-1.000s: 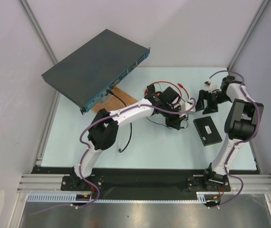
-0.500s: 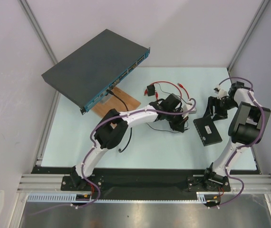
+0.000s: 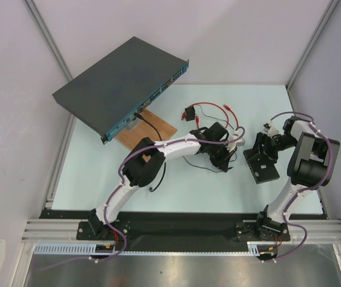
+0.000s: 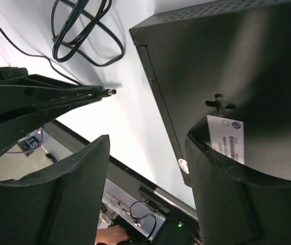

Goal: Insert the plug into the switch port

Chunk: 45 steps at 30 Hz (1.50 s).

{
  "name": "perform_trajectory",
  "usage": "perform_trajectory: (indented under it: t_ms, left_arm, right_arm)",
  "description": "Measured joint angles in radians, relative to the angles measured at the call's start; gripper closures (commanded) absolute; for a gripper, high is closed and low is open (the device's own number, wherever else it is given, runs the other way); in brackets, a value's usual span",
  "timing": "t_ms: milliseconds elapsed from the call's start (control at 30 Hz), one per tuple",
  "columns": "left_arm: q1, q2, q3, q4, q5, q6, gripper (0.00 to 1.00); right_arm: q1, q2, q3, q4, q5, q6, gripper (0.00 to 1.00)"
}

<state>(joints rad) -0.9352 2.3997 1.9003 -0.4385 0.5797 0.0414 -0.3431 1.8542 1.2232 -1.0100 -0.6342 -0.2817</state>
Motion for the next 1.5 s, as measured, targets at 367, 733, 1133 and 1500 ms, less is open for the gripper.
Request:
perform_trajectory:
  t_ms: [367, 733, 1133, 1500]
  left_arm:
    - [0.0, 0.0, 0.006, -0.024, 0.007, 0.013, 1.0]
    - [0.002, 0.0, 0.011, -0.047, 0.007, 0.019, 1.0]
    - [0.008, 0.0, 0.015, -0.066, 0.006, 0.029, 1.0]
    - [0.058, -0.048, -0.047, -0.13, 0.001, 0.024, 1.0]
  right_arm:
    - [-0.061, -0.098, 0.147, -0.049, 0.096, -0.177, 0.24]
    - [-0.064, 0.043, 0.176, -0.047, 0.288, -0.242, 0.29]
    - [0.05, 0.066, 0.098, 0.007, 0.247, -0.222, 0.62]
    - [0.23, -0.035, -0.056, 0.063, 0.198, -0.185, 0.63]
